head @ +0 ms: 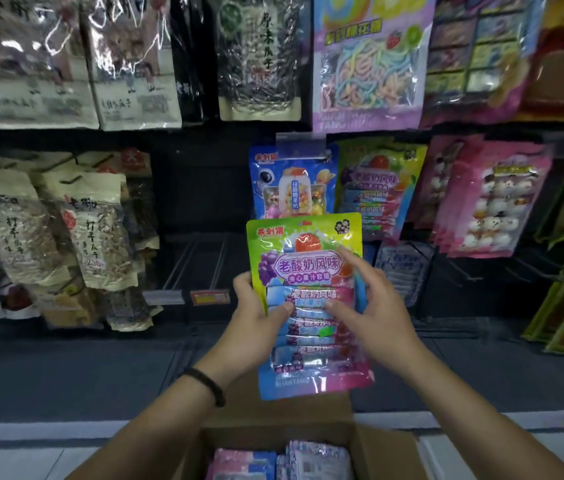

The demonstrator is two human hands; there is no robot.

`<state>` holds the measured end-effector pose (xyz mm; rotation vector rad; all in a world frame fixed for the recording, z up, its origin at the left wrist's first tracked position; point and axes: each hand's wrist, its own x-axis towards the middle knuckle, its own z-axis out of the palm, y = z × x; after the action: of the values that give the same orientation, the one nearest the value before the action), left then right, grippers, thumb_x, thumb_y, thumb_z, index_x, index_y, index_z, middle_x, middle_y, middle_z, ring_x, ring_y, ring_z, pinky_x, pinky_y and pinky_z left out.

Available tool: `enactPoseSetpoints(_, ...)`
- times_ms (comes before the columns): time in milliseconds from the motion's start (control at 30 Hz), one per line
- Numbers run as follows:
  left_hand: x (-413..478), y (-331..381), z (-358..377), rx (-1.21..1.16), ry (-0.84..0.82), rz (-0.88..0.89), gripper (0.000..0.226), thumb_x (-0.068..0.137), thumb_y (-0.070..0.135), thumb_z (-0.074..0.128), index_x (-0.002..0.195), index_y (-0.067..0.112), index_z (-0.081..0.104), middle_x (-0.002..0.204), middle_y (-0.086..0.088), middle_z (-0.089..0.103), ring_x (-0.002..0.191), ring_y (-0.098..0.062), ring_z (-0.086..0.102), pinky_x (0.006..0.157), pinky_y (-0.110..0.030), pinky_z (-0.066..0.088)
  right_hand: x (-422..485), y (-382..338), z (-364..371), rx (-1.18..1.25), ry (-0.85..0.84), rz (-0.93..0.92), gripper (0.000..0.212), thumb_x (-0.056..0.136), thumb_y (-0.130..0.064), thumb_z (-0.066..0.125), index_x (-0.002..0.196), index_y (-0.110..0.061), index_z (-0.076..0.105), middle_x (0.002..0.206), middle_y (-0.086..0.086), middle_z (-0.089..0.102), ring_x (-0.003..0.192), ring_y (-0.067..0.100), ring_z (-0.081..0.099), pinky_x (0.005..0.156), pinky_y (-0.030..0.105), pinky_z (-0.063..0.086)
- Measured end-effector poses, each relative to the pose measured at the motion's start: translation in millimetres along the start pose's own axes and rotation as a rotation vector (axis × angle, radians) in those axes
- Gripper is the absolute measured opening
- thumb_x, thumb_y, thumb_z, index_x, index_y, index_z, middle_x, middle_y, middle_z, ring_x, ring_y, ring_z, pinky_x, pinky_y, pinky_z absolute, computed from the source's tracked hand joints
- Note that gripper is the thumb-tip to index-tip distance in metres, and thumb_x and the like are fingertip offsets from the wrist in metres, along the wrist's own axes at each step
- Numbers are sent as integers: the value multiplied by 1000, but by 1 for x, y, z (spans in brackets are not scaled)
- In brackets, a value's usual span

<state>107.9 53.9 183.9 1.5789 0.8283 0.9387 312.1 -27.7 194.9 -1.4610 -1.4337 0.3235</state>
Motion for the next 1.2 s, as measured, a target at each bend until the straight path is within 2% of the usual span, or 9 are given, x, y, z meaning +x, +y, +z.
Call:
enactPoseSetpoints(200,48,42,53,264,102,321,93,96,8,75,148,46,7,159,8,36,145,-12,48,114,-47,51,41,14,-48,7,131,-34,86,89,-25,84,152,-62,38,151,-21,43,128,-28,31,105,14,28)
enactPoseSetpoints(300,78,57,75,419,114,440,96,92,15,81,154,43,13,161,12,30,151,-9,34,125,-42,37,58,27,-71,8,197,-39,91,87,-23,86,152,-62,36,144,-18,44,124,-27,36,96,-1,33)
enactPoseSetpoints(367,94,64,88,518,108,489,96,90,17,83,156,47,20,159,14,32,143,5,28,123,-28,30,68,37,-83,-8,238,-45,94,86,-23,87,152,-63,35,134,-17,47,121,-19,45,98,6,40)
enactPoseSetpoints(567,125,75,121,579,29,456,99,93,20,80,152,69,18,135,11,40,132,-7,45,116,-33,45,87,63,-108,-22,297,-42,98,83,-27,89,153,-64,32,132,-18,43,119,-25,41,92,4,35)
enactPoseSetpoints(700,141,84,134,596,38,518,107,92,20,81,154,71,9,139,13,41,128,4,37,114,-26,36,100,65,-119,-11,380,-61,96,84,-26,88,152,-66,32,132,-16,43,122,-21,40,95,9,35)
enactPoseSetpoints(833,157,89,135,623,33,504,113,92,23,82,153,72,0,137,8,42,132,-7,42,118,-40,43,114,64,-121,-18,382,-37,95,85,-26,87,153,-64,33,128,-14,41,113,-28,39,82,-3,39)
enactPoseSetpoints(1033,177,89,128,685,-6,442,120,89,30,84,155,69,-8,142,4,45,135,-13,41,114,-36,38,130,65,-113,55,346,42,96,85,-24,87,153,-64,33,124,-9,40,96,-1,61,73,13,57)
enactPoseSetpoints(1133,187,85,125,697,-13,406,122,87,31,86,154,69,-8,137,4,47,128,-13,45,110,-35,42,134,69,-109,52,326,62,94,86,-24,87,155,-60,33,125,-7,38,93,-2,59,68,4,50)
enactPoseSetpoints(1200,192,82,125,726,1,392,123,86,33,87,153,71,-9,132,1,51,120,-15,51,107,-37,47,136,69,-106,27,324,72,94,87,-27,85,155,-62,30,131,-6,33,105,4,59,79,11,54)
